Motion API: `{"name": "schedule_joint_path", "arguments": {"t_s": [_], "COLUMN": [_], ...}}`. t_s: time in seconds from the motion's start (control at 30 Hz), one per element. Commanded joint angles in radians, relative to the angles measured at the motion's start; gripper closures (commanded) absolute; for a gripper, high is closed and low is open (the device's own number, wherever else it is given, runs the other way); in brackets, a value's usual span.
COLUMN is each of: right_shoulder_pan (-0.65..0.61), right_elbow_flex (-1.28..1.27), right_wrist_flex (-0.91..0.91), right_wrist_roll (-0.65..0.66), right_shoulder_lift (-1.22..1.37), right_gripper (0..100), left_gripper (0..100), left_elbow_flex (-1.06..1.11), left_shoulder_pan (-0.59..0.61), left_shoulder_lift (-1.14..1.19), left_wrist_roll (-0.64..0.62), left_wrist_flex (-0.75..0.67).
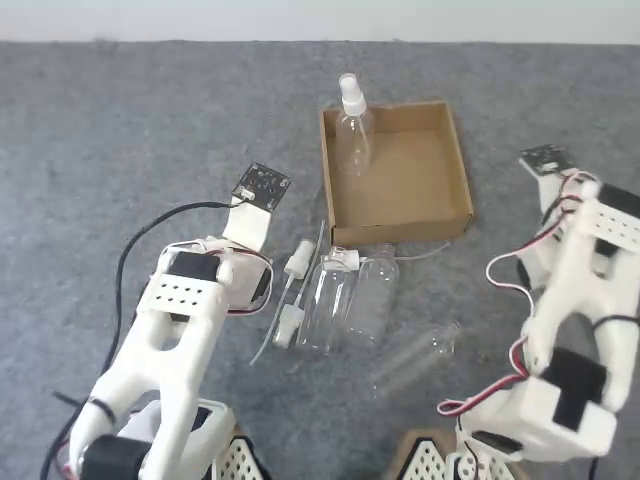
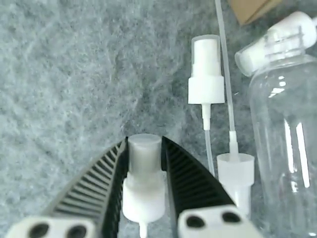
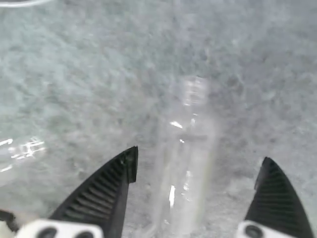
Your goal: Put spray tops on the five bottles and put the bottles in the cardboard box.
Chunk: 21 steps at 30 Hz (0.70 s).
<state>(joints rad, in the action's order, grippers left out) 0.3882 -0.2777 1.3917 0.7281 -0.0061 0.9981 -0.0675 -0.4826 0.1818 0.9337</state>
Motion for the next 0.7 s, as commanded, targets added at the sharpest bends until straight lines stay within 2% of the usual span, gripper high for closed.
{"name": "schedule_joint_path", "arguments": {"t_s": [0.0,0.2,0.53,0.67], "right_shoulder_pan": [-0.03,-0.027,0.048,0.064], "right_elbow_flex": [0.064,0.112,0.226,0.256], "right_wrist_flex": [0.004,-0.016,-0.027,-0.025], "right_wrist_roll": [-0.012,0.008,0.009,0.011], "right_shoulder_lift": [0.071,0.185,0.321,0.354], "right_gripper": [69.0,69.4,82.5,90.5], "left_gripper": [99,99,99,99], "left_elbow_flex": [-0.004,-0.004,0.016,0.019], "left_shoulder_pan": [0.002,0.002,0.002,0.002], "left_shoulder_lift": [-0.046,-0.046,-0.044,-0.044], "left_wrist_roll": [0.005,0.005,0.005,0.005], "left_wrist_flex": [-0.018,-0.02,-0.061,-0.066]}}
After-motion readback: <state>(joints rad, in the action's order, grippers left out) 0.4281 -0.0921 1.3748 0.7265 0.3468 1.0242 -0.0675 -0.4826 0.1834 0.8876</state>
